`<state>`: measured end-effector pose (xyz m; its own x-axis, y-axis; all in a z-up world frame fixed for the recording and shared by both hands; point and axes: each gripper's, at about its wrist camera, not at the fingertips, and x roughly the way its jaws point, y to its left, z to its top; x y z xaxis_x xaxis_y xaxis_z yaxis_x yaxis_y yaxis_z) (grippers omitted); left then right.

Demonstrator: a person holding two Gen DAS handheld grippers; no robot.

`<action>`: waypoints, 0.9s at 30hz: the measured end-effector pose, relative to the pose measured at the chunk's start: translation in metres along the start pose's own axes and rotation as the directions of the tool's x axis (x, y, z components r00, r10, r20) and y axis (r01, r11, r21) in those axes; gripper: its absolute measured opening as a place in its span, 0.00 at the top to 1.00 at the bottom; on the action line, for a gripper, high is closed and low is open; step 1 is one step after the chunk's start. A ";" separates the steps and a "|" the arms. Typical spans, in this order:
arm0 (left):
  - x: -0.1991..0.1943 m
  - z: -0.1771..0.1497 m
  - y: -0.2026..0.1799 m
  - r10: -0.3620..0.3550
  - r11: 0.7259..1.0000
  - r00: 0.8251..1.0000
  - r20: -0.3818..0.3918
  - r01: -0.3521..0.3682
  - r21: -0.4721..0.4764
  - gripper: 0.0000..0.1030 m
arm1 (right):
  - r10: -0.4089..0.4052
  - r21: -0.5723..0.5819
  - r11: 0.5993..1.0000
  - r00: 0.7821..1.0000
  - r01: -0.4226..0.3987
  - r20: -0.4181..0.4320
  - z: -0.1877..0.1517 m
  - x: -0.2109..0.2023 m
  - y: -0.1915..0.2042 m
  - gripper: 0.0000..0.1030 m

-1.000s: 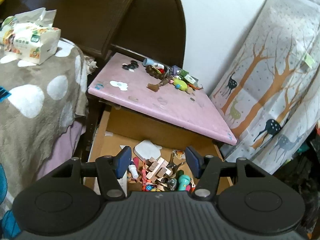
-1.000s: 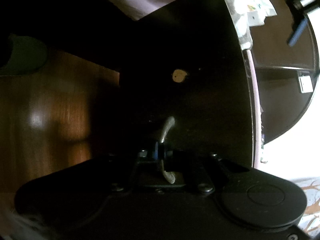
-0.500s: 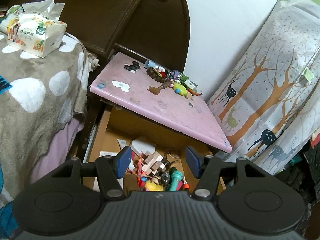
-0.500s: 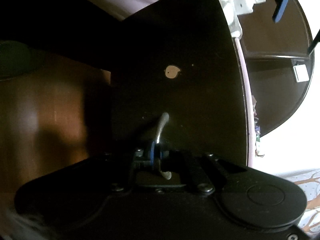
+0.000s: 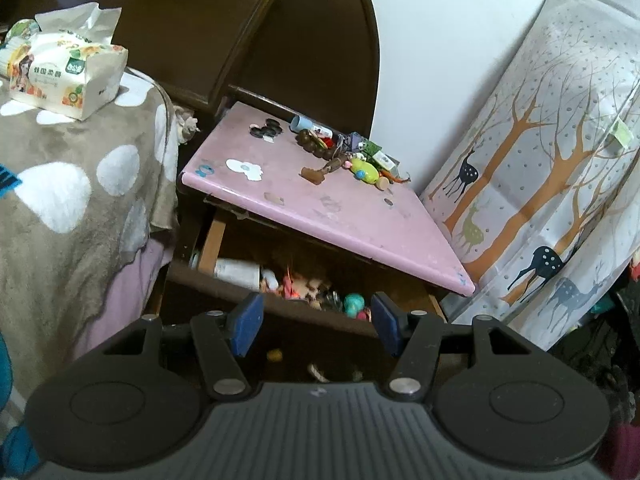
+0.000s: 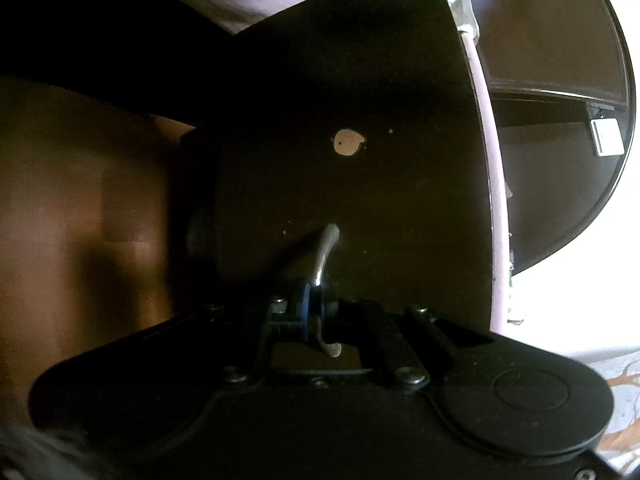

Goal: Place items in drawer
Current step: 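Push the top drawer fully closed with the right tool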

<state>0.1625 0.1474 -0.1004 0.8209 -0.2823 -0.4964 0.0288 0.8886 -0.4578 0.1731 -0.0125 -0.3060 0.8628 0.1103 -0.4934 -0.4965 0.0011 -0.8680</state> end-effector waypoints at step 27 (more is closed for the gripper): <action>0.013 -0.005 0.001 0.048 0.996 0.997 -0.052 -0.045 0.072 0.43 | 0.004 0.038 0.999 0.998 -0.002 -0.070 0.008 0.080 -0.031 1.00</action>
<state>0.1706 0.1429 -0.1110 0.7904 -0.2575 -0.5559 0.0328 0.9239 -0.3813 0.2569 0.0045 -0.3182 0.8652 0.0405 -0.4998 -0.5012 0.0385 -0.8645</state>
